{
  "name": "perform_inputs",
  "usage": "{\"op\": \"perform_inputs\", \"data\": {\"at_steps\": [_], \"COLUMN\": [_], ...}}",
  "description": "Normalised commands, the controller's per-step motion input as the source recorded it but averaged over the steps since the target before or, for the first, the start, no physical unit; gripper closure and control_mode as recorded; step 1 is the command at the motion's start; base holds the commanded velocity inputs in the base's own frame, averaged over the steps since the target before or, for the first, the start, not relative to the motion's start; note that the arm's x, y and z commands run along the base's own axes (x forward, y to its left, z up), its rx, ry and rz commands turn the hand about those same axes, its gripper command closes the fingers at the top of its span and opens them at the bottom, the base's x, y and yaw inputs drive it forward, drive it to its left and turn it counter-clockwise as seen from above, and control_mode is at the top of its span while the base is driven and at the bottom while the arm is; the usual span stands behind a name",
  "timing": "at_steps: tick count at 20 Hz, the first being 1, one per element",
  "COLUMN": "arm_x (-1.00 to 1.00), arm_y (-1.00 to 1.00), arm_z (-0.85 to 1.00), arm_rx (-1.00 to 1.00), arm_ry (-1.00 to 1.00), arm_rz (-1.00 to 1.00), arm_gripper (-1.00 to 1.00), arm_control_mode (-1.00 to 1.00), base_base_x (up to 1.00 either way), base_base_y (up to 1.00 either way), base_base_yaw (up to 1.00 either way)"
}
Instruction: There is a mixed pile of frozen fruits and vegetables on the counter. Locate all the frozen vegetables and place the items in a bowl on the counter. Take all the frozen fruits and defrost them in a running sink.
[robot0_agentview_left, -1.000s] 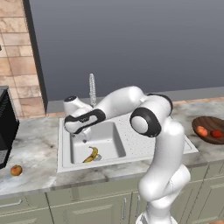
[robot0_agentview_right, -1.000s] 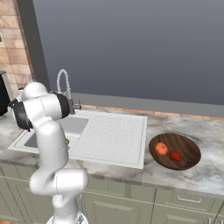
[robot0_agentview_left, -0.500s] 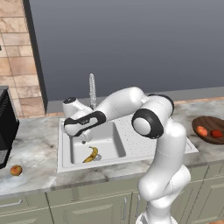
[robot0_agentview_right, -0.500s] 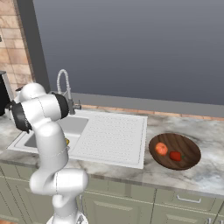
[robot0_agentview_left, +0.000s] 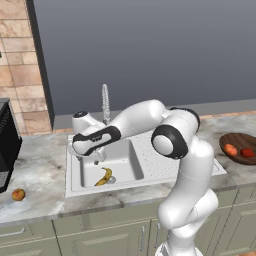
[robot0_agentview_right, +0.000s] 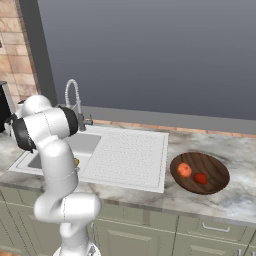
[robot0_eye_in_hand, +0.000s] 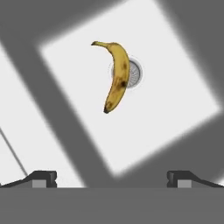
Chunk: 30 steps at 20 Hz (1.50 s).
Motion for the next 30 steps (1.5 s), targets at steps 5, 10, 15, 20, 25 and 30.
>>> {"op": "perform_inputs", "data": {"at_steps": [5, 10, 15, 20, 25, 30], "arm_x": [0.00, 0.00, 0.00, 0.00, 0.00, 0.00], "arm_y": [0.07, 0.19, 0.20, 0.24, 0.26, 0.24], "arm_z": [0.00, 0.02, 0.17, 0.18, 0.13, 0.11], "arm_rx": [0.08, 0.07, 0.06, 0.04, 0.02, 0.02], "arm_ry": [-0.07, -0.07, -0.01, 0.00, 0.00, 0.00], "arm_rz": [0.08, 0.11, 0.10, 0.09, 0.08, 0.08], "arm_gripper": [-1.00, -1.00, -1.00, -1.00, -1.00, -1.00], "arm_control_mode": [-1.00, -1.00, -1.00, -1.00, -1.00, -1.00], "base_base_x": [0.00, 0.00, 0.00, 0.00, 0.00, 0.00], "base_base_y": [0.00, 0.00, 0.00, 0.00, 0.00, 0.00], "base_base_yaw": [0.00, 0.00, 0.00, 0.00, 0.00, 0.00]}}
